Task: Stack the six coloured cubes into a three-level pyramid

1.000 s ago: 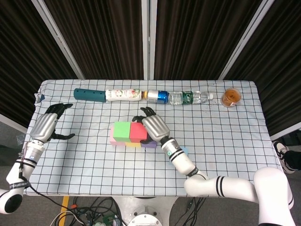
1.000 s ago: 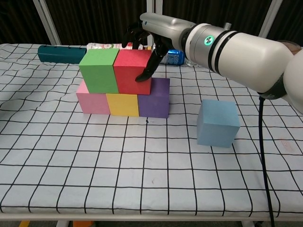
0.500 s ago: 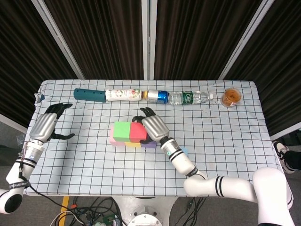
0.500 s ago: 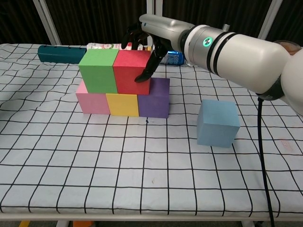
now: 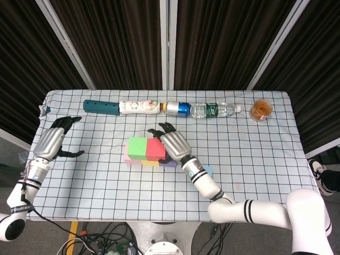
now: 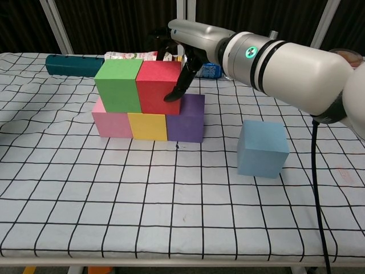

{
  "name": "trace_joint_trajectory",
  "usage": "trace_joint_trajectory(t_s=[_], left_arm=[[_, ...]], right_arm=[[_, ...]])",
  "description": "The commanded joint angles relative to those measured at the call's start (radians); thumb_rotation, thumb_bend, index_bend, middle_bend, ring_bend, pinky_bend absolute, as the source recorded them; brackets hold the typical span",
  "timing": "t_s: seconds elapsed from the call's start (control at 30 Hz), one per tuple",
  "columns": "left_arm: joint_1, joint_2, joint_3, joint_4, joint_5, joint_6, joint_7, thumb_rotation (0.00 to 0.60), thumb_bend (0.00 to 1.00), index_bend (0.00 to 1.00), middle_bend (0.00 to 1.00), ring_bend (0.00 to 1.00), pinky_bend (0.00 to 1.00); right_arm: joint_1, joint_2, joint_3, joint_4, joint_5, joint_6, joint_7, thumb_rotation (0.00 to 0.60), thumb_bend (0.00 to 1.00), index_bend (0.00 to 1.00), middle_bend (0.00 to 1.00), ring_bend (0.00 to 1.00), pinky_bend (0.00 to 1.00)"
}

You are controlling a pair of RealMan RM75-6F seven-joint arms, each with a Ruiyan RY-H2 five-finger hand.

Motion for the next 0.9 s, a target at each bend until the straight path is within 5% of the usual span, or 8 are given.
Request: trace_joint_trajectory(t_s=[0.03,0.43,0.73,0.9], left_arm=[[0.000,0.000,0.000,-0.001,0.001,0.001,0.001,0.600,0.11,0.13,0.13,0.06,0.06],[0.004,0.011,-0.001,-0.017,0.003,0.011,0.010,0.600,0.11,0.13,0.13,0.06,0.06],[0.005,0.008,-0.001,-0.032,0.012,0.026,0.033,0.600,0.11,0.13,0.13,0.06,0.06],[-0.003,0.002,-0.003,-0.044,0.003,0.023,0.054,0.600,0.11,0.13,0.13,0.06,0.06]], right_arm=[[-0.003,0.006,0.000,-0.009,0.000,0.003,0.000,0.600,0.00,0.03,0.18,0.00,0.00],[-0.122,0.179,-0.015,-0.212,-0.091,0.119,0.055,0.600,0.00,0.00,0.14,0.00,0.00],[-0.333,0.443,-0.161,-0.389,-0.244,0.189,0.191,0.600,0.03,0.09,0.25,0.00,0.00],[-0.412,0.481,-0.231,-0.393,-0.294,0.191,0.277,0.600,0.02,0.09,0.25,0.00,0.00]])
